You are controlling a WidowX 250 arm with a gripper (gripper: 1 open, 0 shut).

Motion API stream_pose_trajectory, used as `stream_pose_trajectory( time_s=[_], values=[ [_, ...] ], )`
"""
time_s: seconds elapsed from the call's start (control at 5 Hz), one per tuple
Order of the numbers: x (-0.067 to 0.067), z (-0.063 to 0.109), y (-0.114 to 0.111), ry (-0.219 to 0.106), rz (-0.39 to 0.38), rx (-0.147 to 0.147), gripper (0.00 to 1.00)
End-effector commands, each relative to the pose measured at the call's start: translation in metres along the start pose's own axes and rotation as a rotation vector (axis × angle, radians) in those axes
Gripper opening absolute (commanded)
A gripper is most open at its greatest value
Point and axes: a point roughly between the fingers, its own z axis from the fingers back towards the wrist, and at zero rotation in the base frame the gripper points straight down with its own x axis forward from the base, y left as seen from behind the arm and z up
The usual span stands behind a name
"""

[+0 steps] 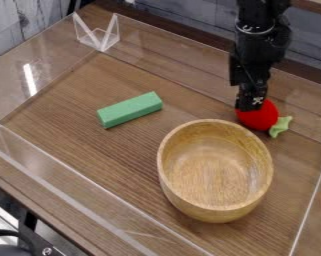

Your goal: Move the red object to the right side of the table

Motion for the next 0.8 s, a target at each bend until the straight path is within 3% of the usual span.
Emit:
stream_pose_trajectory(
  time_s=[0.0,0.6],
  values=[
    [0.0068,0.0311,0.0096,-0.075,0.006,0.068,1.00],
    [0.0047,0.0338,0.0107,-0.092,0.010,0.073,1.00]
  ],
)
